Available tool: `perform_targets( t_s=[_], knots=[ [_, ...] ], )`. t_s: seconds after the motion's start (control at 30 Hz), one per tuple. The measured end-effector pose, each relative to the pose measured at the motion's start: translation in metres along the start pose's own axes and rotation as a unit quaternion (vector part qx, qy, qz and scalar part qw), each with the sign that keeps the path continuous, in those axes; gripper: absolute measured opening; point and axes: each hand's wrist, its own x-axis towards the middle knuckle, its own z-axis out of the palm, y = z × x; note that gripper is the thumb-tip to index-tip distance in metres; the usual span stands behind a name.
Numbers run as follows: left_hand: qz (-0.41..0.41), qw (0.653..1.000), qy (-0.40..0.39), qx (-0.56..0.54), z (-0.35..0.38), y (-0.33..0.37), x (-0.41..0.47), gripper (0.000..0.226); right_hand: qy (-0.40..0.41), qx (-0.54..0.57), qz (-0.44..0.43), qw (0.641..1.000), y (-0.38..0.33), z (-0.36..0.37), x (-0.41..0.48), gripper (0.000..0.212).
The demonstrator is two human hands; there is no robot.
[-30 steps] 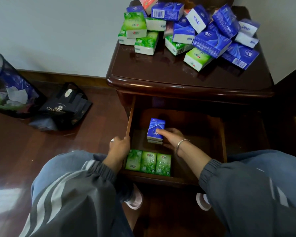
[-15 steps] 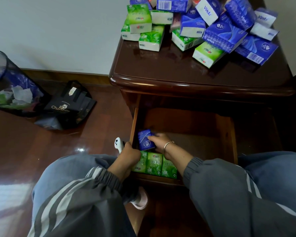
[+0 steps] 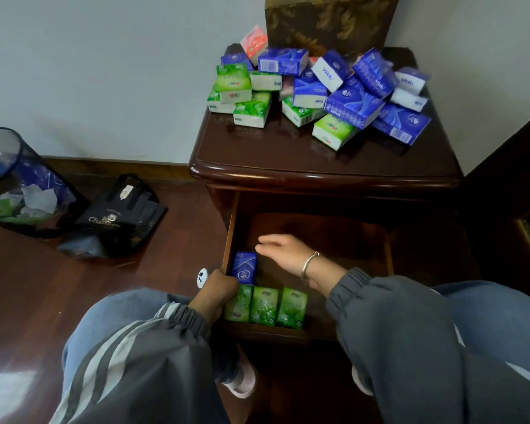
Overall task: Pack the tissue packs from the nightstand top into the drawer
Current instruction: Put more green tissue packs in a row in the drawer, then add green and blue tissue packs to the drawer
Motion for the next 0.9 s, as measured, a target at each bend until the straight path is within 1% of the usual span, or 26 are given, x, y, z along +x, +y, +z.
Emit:
perform_targets(
  t_s=[0.03, 0.07, 0.1, 0.13, 0.17, 0.2, 0.23, 0.27, 0.3, 0.37, 0.43, 0.5, 0.57, 0.63, 0.7, 0.73, 0.83, 0.9],
  knots=[
    [0.007, 1.000, 0.006, 0.000, -0.001, 0.002, -0.002, 0.031, -0.006, -0.011, -0.050, 0.999, -0.011, -0.011, -0.013, 0.040],
    [0.019, 1.000, 0.015, -0.002, -0.002, 0.003, -0.003, 0.030, 0.008, -0.027, -0.101, 0.994, -0.022, -0.023, -0.026, 0.037],
    [0.034, 0.999, 0.030, 0.003, -0.004, 0.005, -0.005, 0.030, 0.052, -0.048, -0.153, 0.986, -0.031, -0.038, -0.038, 0.033],
    [0.053, 0.997, 0.051, 0.014, -0.007, 0.007, -0.006, 0.033, 0.123, -0.074, -0.206, 0.968, -0.037, -0.054, -0.049, 0.031],
    [0.074, 0.994, 0.075, 0.023, -0.011, 0.009, -0.009, 0.037, 0.212, -0.109, -0.252, 0.938, -0.040, -0.072, -0.057, 0.029],
    [0.099, 0.990, 0.103, 0.021, -0.015, 0.013, -0.013, 0.039, 0.301, -0.150, -0.284, 0.898, -0.041, -0.091, -0.063, 0.030],
    [0.129, 0.983, 0.133, 0.008, -0.019, 0.018, -0.018, 0.039, 0.374, -0.195, -0.298, 0.856, -0.040, -0.111, -0.066, 0.033],
    [0.165, 0.972, 0.166, -0.009, -0.023, 0.023, -0.023, 0.037, 0.425, -0.238, -0.293, 0.823, -0.038, -0.131, -0.067, 0.039],
    [0.201, 0.958, 0.203, -0.024, -0.028, 0.030, -0.029, 0.033, 0.455, -0.278, -0.271, 0.802, -0.035, -0.149, -0.065, 0.046],
    [0.273, 0.922, 0.273, -0.044, -0.038, 0.049, -0.042, 0.028, 0.476, -0.346, -0.219, 0.778, -0.026, -0.176, -0.057, 0.059],
    [0.346, 0.881, 0.319, -0.047, -0.047, 0.071, -0.053, 0.025, 0.457, -0.395, -0.194, 0.773, -0.017, -0.189, -0.045, 0.065],
    [0.403, 0.849, 0.340, -0.030, -0.054, 0.095, -0.062, 0.023, 0.429, -0.423, -0.175, 0.779, -0.007, -0.193, -0.034, 0.065],
    [0.439, 0.826, 0.353, -0.001, -0.057, 0.116, -0.065, 0.025, 0.433, -0.437, -0.165, 0.771, 0.000, -0.192, -0.025, 0.062],
    [0.456, 0.812, 0.363, 0.024, -0.058, 0.136, -0.063, 0.031, 0.445, -0.441, -0.165, 0.761, 0.001, -0.189, -0.020, 0.060],
    [0.457, 0.813, 0.360, 0.031, -0.060, 0.156, -0.056, 0.035, 0.461, -0.439, -0.174, 0.751, 0.003, -0.187, -0.016, 0.058],
    [0.450, 0.821, 0.352, 0.025, -0.061, 0.168, -0.051, 0.037, 0.469, -0.438, -0.177, 0.747, 0.004, -0.187, -0.015, 0.057],
    [0.379, 0.869, 0.313, -0.054, -0.067, 0.209, -0.031, 0.047, 0.487, -0.430, -0.187, 0.737, 0.007, -0.186, -0.012, 0.056],
    [0.330, 0.888, 0.300, -0.108, -0.075, 0.237, -0.014, 0.056, 0.497, -0.425, -0.197, 0.730, 0.008, -0.186, -0.010, 0.056]
  ],
)
